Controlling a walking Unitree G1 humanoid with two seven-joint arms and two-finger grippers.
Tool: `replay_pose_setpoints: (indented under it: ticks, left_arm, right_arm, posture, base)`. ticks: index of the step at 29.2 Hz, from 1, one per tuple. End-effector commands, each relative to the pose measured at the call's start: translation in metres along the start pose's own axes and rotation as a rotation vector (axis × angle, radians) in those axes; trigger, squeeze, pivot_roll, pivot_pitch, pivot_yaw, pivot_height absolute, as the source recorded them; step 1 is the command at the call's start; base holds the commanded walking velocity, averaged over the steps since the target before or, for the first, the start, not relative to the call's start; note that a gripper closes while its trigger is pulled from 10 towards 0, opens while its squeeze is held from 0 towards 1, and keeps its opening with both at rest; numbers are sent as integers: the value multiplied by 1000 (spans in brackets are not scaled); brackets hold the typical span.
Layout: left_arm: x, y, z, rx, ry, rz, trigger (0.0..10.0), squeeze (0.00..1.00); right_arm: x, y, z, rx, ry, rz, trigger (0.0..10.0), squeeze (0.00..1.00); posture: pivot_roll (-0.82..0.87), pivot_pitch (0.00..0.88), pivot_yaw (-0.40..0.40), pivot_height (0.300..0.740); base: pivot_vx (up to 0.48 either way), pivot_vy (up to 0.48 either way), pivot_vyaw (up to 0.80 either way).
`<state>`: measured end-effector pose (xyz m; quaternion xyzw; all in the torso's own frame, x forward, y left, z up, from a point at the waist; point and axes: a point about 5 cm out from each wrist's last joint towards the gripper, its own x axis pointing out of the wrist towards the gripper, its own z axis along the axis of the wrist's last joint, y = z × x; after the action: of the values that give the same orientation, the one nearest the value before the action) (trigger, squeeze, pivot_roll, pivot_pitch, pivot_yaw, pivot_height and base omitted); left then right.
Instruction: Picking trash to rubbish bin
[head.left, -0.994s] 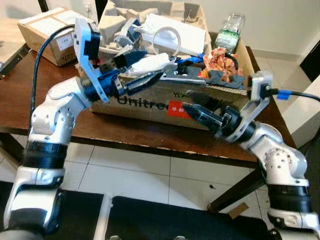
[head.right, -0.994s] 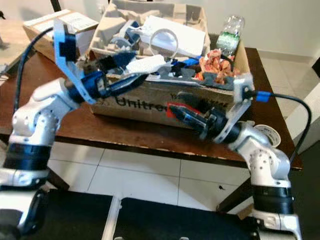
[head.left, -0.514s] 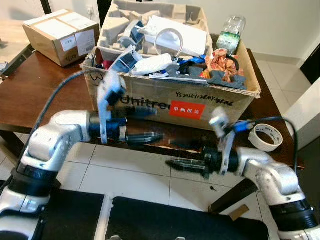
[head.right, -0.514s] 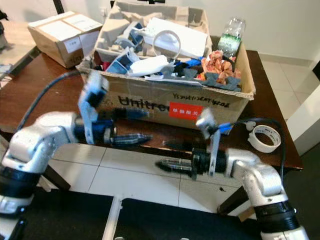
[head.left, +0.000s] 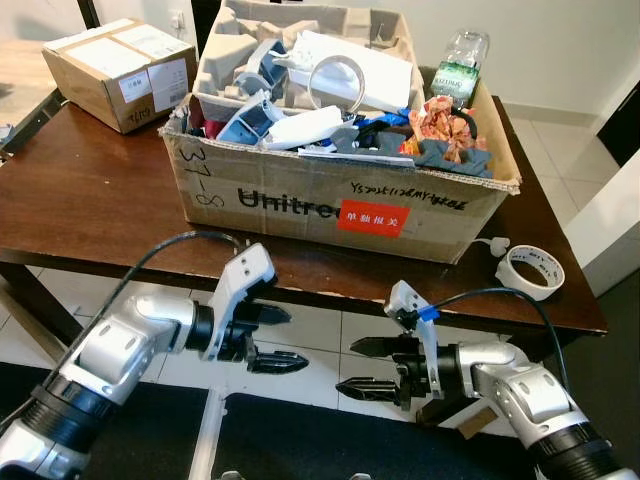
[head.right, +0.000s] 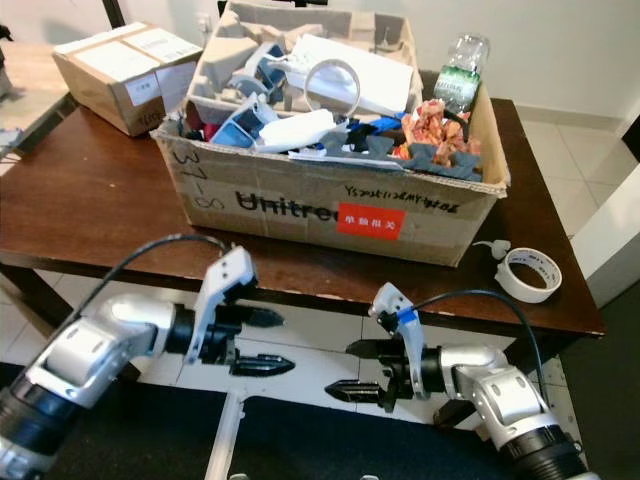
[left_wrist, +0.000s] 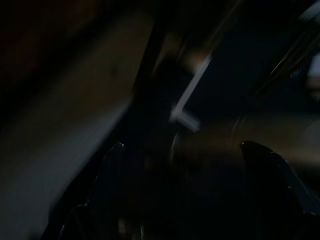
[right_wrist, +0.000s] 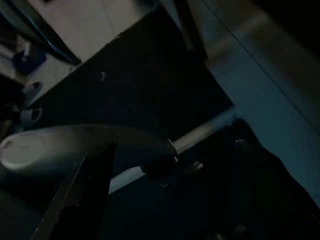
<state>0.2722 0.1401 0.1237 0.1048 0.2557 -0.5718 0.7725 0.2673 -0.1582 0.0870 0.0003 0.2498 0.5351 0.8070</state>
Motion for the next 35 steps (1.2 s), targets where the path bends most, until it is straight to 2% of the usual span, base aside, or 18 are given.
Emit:
replay_pose_setpoints:
  ticks: [1, 8, 9, 13, 17, 19, 20, 21, 23, 24, 26, 28, 29, 30, 31, 33, 34, 35]
  left_arm:
    - [10, -4, -22, -60, 83, 24, 10000, 0]
    - [22, -17, -40, -145, 107, -5, 10000, 0]
    - [31, -23, -52, -153, 133, -7, 10000, 0]
    - [44, -18, -76, -180, 193, 133, 10000, 0]
    - [50, -19, -83, -252, 153, 172, 10000, 0]
    - [54, -15, -95, -289, 164, 260, 10000, 0]
    - [54, -11, -105, -268, 197, 341, 10000, 0]
    - [54, -11, -105, -268, 197, 341, 10000, 0]
    - [53, -5, -121, -272, 240, 463, 10000, 0]
    - [53, -5, -121, -272, 240, 463, 10000, 0]
    - [50, 0, -129, -278, 248, 551, 10000, 0]
    - [42, 9, -143, -327, 250, 738, 10000, 0]
    - [42, 9, -143, -327, 250, 738, 10000, 0]
    - [38, 12, -149, -354, 251, 824, 10000, 0]
    - [38, 12, -149, -354, 251, 824, 10000, 0]
    - [34, 12, -158, -398, 237, 895, 10000, 0]
    - [34, 12, -158, -398, 237, 895, 10000, 0]
    - [35, 9, -161, -410, 228, 886, 10000, 0]
  right_arm:
    - [3, 1, -20, 37, 47, -24, 10000, 0]
    - [6, 5, -42, 92, 88, -31, 10000, 0]
    - [8, 6, -52, 109, 111, -37, 10000, 0]
    - [11, 5, -70, 127, 165, -77, 10000, 0]
    - [13, 4, -85, 103, 240, -129, 10000, 0]
    - [15, 0, -94, 102, 275, -203, 10000, 0]
    - [16, -4, -100, 103, 286, -271, 10000, 0]
    - [16, -4, -100, 103, 286, -271, 10000, 0]
    - [17, -12, -107, 109, 296, -396, 10000, 0]
    - [17, -12, -107, 109, 296, -396, 10000, 0]
    - [17, -15, -110, 116, 297, -455, 10000, 0]
    - [15, -19, -119, 158, 282, -585, 10000, 0]
    - [15, -19, -119, 158, 282, -585, 10000, 0]
    - [14, -21, -123, 179, 272, -654, 10000, 0]
    - [14, -21, -123, 179, 272, -654, 10000, 0]
    - [6, -25, -133, 261, 242, -808, 10000, 0]
    - [6, -25, -133, 261, 242, -808, 10000, 0]
    - [2, -25, -139, 312, 229, -883, 10000, 0]
  posture:
    - [16, 143, -35, 740]
    - [16, 137, -34, 740]
    - [15, 132, -32, 740]
    - [16, 126, -34, 740]
    - [17, 119, -36, 740]
    - [15, 113, -38, 740]
    - [16, 110, -39, 740]
    - [16, 110, -39, 740]
    - [16, 107, -39, 740]
    - [16, 107, -39, 740]
    - [17, 102, -40, 740]
    - [17, 99, -41, 740]
    - [17, 99, -41, 740]
    - [16, 99, -41, 740]
    - [16, 99, -41, 740]
    - [17, 98, -43, 740]
    - [17, 98, -43, 740]
    - [16, 98, -44, 740]
  base:
    - [0, 0, 0]
    - [0, 0, 0]
    - [0, 0, 0]
    - [0, 0, 0]
    - [0, 0, 0]
    - [0, 0, 0]
    - [0, 0, 0]
    - [0, 0, 0]
    - [0, 0, 0]
    - [0, 0, 0]
    - [0, 0, 0]
    - [0, 0, 0]
    - [0, 0, 0]
    - [0, 0, 0]
    - [0, 0, 0]
    - [0, 0, 0]
    - [0, 0, 0]
    - [0, 0, 0]
